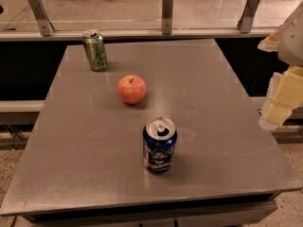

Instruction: Move apple near pepsi can

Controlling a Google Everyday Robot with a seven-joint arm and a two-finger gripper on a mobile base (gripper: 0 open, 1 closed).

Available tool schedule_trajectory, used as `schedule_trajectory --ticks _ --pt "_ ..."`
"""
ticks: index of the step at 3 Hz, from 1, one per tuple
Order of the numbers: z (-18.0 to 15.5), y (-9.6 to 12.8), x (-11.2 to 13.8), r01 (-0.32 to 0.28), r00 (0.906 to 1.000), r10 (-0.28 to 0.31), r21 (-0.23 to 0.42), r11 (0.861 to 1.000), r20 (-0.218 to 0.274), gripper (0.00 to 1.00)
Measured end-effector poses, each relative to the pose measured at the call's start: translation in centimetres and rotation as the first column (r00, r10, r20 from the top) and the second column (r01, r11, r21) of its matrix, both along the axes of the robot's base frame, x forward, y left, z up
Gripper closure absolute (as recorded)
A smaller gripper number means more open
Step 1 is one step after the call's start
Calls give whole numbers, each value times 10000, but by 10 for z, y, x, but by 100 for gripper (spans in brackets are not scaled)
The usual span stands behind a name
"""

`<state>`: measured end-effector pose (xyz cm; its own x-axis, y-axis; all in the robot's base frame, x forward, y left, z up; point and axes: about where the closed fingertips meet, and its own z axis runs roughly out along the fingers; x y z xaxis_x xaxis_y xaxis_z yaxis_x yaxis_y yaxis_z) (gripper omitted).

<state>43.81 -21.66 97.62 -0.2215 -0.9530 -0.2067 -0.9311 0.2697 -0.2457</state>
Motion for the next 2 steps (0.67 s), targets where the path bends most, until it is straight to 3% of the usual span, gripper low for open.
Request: schedule_trajectory --ticks 1,2 --pt "0 4 4 -33 10000 33 80 10000 41 0" --pt "-4 22 20 -215 9997 210 403 9990 108 0"
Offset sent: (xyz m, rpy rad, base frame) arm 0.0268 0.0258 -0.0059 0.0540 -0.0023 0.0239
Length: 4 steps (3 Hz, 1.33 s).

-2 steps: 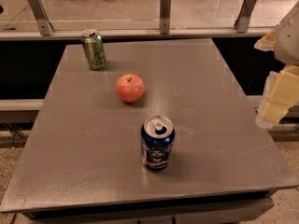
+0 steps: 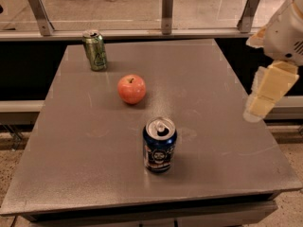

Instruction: Move apple near pepsi can

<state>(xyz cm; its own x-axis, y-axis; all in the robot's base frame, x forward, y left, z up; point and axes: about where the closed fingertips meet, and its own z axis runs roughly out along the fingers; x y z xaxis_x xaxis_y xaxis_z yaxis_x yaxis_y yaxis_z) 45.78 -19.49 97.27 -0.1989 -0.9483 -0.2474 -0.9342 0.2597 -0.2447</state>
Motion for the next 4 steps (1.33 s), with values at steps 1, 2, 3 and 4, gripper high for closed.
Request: schedule_trajectory --ticks 1,2,3,4 --pt "-10 28 26 -332 9992 320 494 9982 251 0" --pt "-27 61 55 -513 9979 463 1158 9920 453 0" --pt "-42 92 82 -625 9972 542 1818 9814 507 0" --pt "-55 122 103 -807 9963 714 2404 9673 474 0"
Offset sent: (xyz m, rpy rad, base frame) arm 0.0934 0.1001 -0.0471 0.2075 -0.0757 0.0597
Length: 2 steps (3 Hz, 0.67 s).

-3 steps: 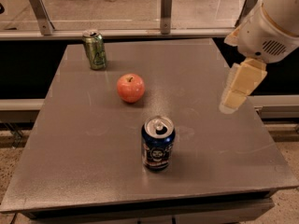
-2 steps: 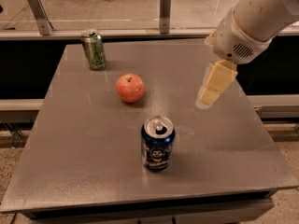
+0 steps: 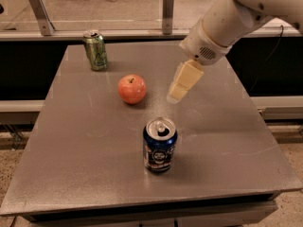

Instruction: Move apple near pepsi can

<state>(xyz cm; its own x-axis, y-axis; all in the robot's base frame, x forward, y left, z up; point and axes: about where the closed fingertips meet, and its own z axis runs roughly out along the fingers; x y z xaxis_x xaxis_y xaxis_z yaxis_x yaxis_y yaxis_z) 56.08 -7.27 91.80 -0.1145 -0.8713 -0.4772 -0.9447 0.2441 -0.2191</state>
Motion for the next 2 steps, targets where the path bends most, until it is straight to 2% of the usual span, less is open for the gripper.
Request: schedule_trajectory --ticks 1,2 --pt "-13 40 17 -436 9989 447 687 9967 -155 0" --pt "-26 70 24 -811 9959 848 1080 9908 -304 0"
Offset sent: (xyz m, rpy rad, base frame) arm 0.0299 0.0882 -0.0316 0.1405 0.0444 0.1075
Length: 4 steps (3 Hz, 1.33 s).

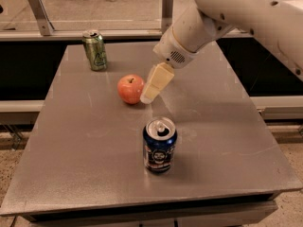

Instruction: Move apple near pepsi can

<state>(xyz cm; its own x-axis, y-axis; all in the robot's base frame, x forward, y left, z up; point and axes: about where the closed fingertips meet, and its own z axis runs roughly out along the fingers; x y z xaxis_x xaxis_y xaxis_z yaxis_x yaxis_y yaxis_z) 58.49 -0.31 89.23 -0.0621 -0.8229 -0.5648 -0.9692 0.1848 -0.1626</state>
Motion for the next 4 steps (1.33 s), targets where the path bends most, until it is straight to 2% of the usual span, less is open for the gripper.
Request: schedule_trajectory --ticks 1,2,3,4 --pt "-17 21 6 -301 9992 305 161 9994 -242 0" --pt "-28 36 1 -664 9966 677 265 9974 -476 0" --pt "-34 42 -3 -829 9946 845 282 9962 -597 0" --pt "-38 47 -7 -1018 9915 1051 451 9938 -773 26"
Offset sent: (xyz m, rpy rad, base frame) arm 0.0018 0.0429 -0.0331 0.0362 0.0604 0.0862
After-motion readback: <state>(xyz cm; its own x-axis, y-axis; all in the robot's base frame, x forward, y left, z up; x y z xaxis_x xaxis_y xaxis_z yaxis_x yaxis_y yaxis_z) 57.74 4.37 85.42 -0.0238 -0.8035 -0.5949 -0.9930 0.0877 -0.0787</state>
